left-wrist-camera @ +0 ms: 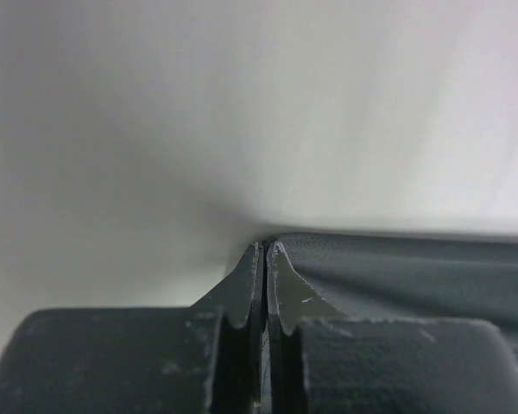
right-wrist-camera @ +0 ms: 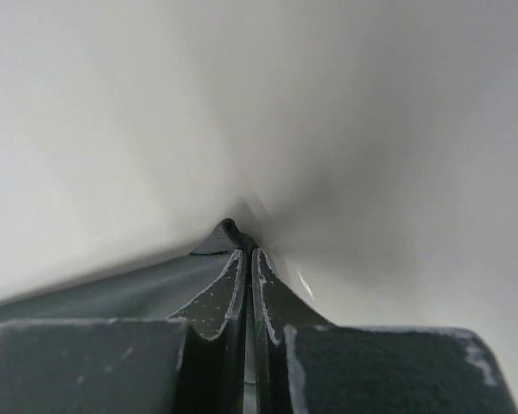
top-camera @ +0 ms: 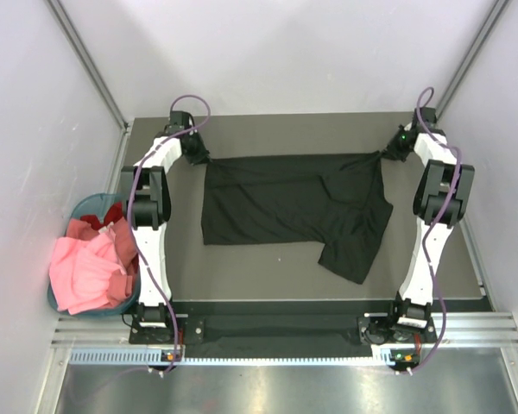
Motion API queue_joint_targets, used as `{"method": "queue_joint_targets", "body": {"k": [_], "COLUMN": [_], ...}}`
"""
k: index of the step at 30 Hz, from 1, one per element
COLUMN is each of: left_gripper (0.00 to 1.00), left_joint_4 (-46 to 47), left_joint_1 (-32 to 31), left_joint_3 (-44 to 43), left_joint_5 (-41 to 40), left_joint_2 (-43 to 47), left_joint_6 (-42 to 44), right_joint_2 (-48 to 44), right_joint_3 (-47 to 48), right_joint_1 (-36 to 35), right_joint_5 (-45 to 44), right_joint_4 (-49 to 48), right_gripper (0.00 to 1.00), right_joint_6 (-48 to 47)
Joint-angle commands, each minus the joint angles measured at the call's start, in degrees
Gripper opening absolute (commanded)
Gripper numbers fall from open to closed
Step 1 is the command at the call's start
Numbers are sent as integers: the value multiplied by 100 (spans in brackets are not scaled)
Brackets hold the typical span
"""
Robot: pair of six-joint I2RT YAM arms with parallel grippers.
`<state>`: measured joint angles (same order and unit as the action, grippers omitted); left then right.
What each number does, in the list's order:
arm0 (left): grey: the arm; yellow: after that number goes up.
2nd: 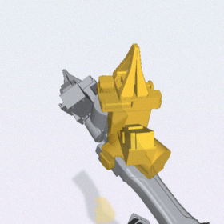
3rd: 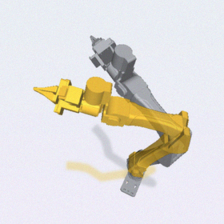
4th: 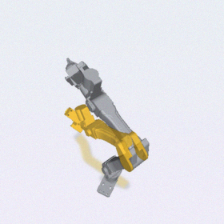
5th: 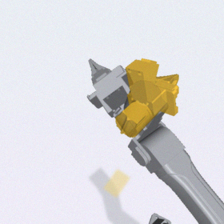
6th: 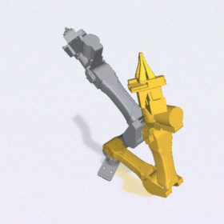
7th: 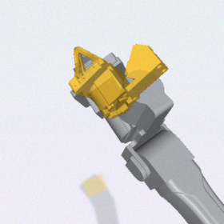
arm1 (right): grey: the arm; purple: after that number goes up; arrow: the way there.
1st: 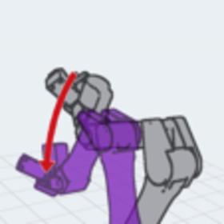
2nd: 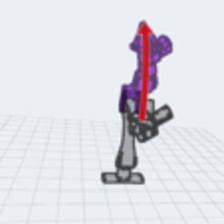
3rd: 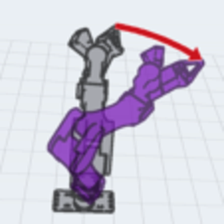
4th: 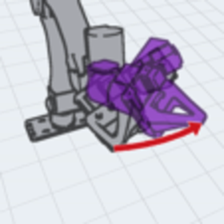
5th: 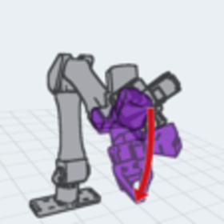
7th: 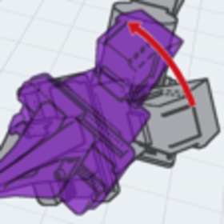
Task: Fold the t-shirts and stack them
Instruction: Fold the tshirt
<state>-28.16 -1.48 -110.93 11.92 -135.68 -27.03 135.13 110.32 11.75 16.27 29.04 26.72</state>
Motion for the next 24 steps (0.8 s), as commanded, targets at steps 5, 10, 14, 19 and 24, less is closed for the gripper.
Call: {"method": "queue_joint_targets", "body": {"k": [5,10,14,19,24], "left_gripper": [0,6,42,57,55], "left_joint_4": [303,189,-92,-470,-910], "left_joint_1": [77,86,86,77,7], "left_joint_3": [-525,-815,-904,-527,455], "left_joint_5": [-252,-304,-673,-1139,-1526], "left_joint_2": [-521,-618,-417,293,1182], "left_joint_6": [-110,-101,-75,162,286], "right_joint_2": [558,830,962,550,-265], "right_joint_3": [1113,1650,2211,2274,2003], "right_joint_1": [-59,-67,-76,-59,-50], "right_joint_5": [-72,43,-10,-518,-1038], "right_joint_4": [-232,-153,286,1102,1956], "right_gripper": [0,1,21,47,59], "right_joint_6": [184,307,290,132,-131]}}
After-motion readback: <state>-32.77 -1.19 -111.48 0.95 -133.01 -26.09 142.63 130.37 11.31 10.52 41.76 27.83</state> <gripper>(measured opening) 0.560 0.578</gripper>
